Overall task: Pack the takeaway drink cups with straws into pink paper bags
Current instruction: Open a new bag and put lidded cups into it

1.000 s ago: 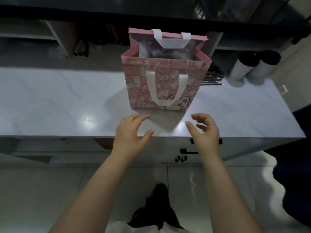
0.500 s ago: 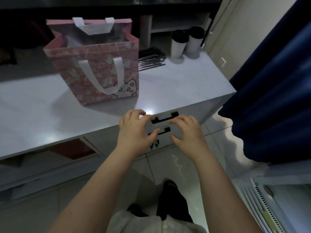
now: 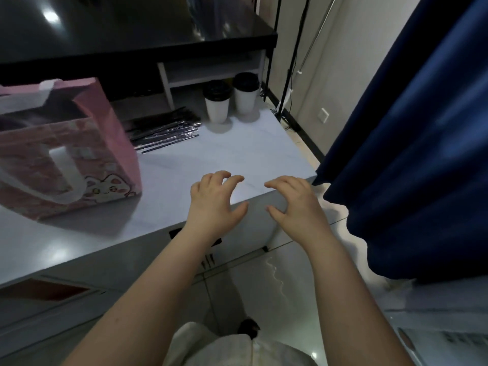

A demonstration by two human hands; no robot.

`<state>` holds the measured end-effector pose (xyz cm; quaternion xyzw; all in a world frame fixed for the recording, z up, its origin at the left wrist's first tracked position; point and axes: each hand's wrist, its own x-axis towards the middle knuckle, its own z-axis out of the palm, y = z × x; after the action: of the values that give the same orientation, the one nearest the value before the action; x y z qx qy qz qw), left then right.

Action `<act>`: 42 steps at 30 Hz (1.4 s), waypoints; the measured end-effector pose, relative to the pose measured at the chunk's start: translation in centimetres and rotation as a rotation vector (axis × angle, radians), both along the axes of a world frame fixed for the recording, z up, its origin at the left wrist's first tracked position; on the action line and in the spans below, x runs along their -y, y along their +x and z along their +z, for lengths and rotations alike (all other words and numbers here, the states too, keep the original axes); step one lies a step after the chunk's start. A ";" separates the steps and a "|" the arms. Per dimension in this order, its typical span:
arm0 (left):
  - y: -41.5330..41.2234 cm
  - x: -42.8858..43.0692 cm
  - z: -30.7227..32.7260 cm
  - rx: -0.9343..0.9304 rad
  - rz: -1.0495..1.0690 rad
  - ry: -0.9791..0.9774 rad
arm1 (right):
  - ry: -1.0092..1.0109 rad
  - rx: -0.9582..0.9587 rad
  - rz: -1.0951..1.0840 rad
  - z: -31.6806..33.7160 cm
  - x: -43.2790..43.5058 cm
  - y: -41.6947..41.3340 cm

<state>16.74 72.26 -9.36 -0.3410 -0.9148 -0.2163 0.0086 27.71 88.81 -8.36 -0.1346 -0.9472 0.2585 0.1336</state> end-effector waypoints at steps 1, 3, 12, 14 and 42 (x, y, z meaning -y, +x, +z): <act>-0.4 -0.9 0.2 0.007 0.025 0.006 | -0.043 0.025 0.014 -0.1 -1.0 -0.4; -0.9 -2.1 -0.1 0.038 0.072 0.000 | -0.114 0.085 0.060 -0.6 -2.4 -1.3; -9.2 -0.3 -0.9 0.064 0.365 -0.029 | -0.176 0.038 0.155 -1.7 -4.7 -8.2; -12.0 0.2 -0.7 0.049 0.402 0.023 | -0.164 0.050 0.162 -1.6 -5.0 -10.3; -29.0 -5.6 -2.0 0.147 0.420 0.113 | 0.220 0.307 0.037 -1.3 -4.7 -39.4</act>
<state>-12.24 77.85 -11.32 -0.1253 -0.9503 -0.2850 0.0057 -11.69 93.53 -9.66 -0.1393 -0.9814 0.1321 -0.0032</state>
